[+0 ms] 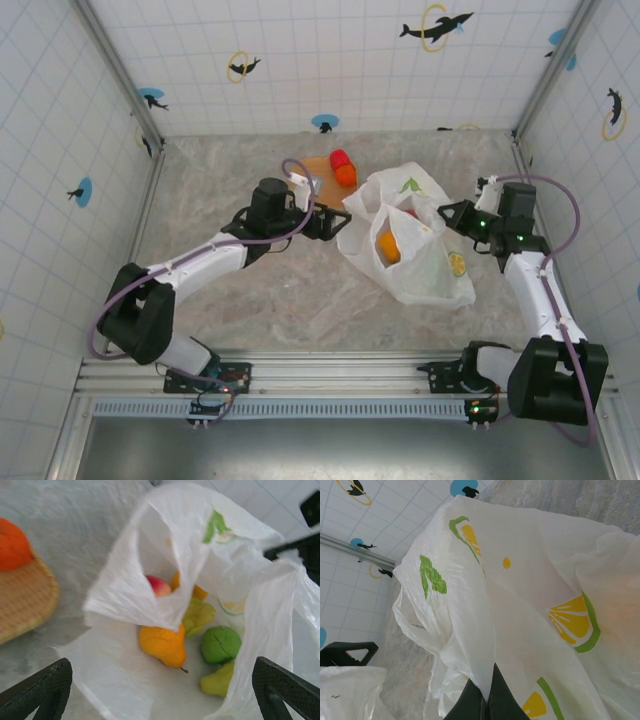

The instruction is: Place the fruits into the plastic bag

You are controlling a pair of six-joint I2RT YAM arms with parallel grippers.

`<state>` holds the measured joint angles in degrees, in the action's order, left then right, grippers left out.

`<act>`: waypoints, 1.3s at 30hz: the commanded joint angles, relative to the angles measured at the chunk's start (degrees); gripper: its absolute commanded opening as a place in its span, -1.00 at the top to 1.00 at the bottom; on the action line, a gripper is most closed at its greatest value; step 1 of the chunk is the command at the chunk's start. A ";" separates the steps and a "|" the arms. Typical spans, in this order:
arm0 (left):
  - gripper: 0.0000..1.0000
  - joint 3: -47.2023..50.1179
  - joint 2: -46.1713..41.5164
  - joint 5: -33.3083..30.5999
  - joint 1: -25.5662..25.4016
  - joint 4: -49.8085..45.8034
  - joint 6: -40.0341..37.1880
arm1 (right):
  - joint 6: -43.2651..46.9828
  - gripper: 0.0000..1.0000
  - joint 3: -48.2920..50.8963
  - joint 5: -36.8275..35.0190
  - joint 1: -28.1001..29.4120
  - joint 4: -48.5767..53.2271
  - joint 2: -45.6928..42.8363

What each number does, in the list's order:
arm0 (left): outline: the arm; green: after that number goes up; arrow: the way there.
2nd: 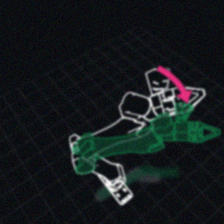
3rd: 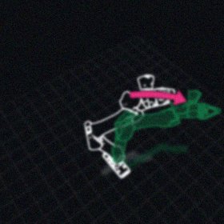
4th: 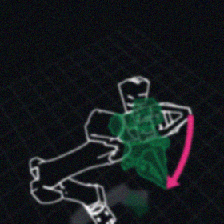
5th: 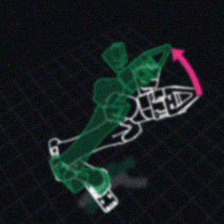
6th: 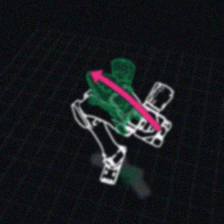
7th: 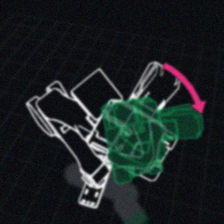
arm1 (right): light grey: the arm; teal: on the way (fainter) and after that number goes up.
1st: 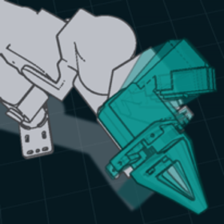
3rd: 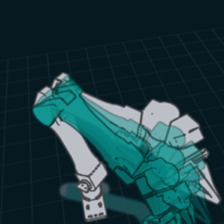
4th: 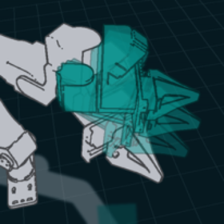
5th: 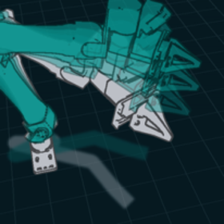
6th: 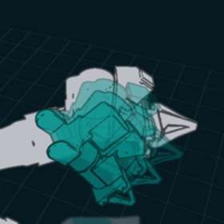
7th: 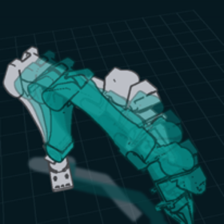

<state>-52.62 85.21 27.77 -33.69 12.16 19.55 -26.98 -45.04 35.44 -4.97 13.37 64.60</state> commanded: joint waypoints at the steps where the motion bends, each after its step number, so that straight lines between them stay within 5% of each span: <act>1: -0.88 -0.53 -0.49 -7.74 1.48 0.56 1.91 | 1.14 1.00 -0.84 0.49 -0.78 0.72 -0.61; 7: -0.89 -5.95 5.77 -22.01 1.87 -1.38 7.18 | 0.49 1.00 -0.41 0.83 -0.84 -0.27 -0.19; 24: -0.84 -30.21 34.88 -19.85 2.89 -0.47 17.36 | -0.18 1.00 1.40 1.83 -0.92 -2.14 -0.09; 39: -0.88 -54.53 55.67 -23.20 2.77 -11.82 13.38 | -0.14 1.00 2.28 2.35 -1.09 -2.62 -0.39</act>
<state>-103.57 137.62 5.91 -31.33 4.56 35.07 -27.22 -43.90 37.01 -5.67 12.03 64.60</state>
